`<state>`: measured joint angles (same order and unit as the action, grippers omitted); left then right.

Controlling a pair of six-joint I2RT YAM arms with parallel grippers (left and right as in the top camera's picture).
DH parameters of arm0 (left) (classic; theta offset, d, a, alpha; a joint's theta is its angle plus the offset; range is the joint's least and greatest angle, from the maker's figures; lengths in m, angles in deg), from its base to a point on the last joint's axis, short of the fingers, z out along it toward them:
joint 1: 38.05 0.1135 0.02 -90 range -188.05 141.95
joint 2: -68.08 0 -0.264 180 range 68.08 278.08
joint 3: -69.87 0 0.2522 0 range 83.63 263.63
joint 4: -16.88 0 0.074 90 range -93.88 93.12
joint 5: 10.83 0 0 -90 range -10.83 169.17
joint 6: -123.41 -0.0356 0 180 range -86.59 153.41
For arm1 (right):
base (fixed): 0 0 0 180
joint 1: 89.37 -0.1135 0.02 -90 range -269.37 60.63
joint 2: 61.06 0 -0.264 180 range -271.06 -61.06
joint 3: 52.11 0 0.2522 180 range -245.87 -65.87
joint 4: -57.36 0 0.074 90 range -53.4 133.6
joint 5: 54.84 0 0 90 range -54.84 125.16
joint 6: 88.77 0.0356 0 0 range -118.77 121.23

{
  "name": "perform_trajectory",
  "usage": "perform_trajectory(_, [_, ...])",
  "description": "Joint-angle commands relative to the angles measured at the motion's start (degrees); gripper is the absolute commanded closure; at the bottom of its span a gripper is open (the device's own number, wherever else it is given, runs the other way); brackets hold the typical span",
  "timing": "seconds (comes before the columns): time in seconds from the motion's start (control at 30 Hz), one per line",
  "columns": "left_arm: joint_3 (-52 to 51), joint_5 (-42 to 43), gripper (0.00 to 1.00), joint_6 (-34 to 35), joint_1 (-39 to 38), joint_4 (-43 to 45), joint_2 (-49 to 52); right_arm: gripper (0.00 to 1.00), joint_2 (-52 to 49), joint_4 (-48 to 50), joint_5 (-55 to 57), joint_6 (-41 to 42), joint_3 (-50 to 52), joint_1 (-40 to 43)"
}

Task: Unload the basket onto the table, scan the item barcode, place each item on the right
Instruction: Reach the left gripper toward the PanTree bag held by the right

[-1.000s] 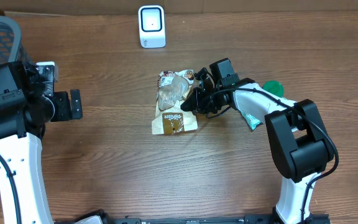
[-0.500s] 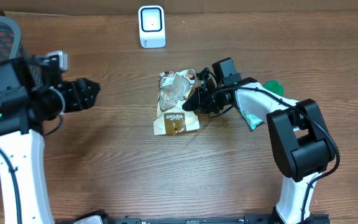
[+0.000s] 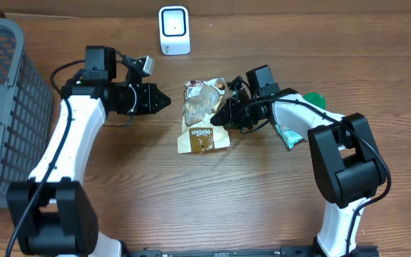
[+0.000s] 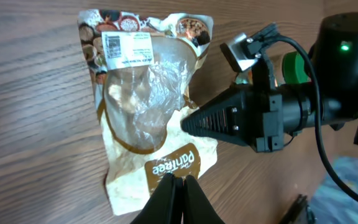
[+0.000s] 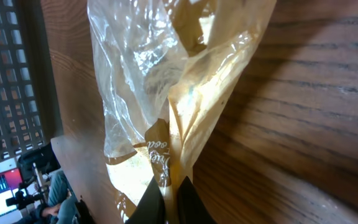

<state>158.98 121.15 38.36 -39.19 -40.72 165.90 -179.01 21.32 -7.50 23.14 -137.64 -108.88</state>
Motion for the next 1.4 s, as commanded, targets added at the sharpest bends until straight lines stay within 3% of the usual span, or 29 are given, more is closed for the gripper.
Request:
perform_trajectory(0.0, [-0.20, 4.20, 0.96, 1.49, -0.07, 0.81, 1.29, 0.96, -1.33, 1.46, -0.72, 1.53, 0.31, -0.83])
perform_trajectory(0.53, [-1.07, 4.31, 0.96, -1.01, -0.87, 0.87, 1.29, 0.96, -1.77, 3.37, -0.94, 3.63, 0.31, -4.04])
perform_trajectory(0.77, [-5.64, 3.87, 0.96, -1.97, -2.16, 6.01, 2.27, 0.96, -1.77, 2.86, -0.92, 3.61, 0.31, -4.00])
perform_trajectory(1.37, [-6.88, 4.59, 0.96, -1.53, -2.27, 13.05, 13.40, 0.96, -1.77, -0.15, -0.24, 3.19, 0.31, -3.89])
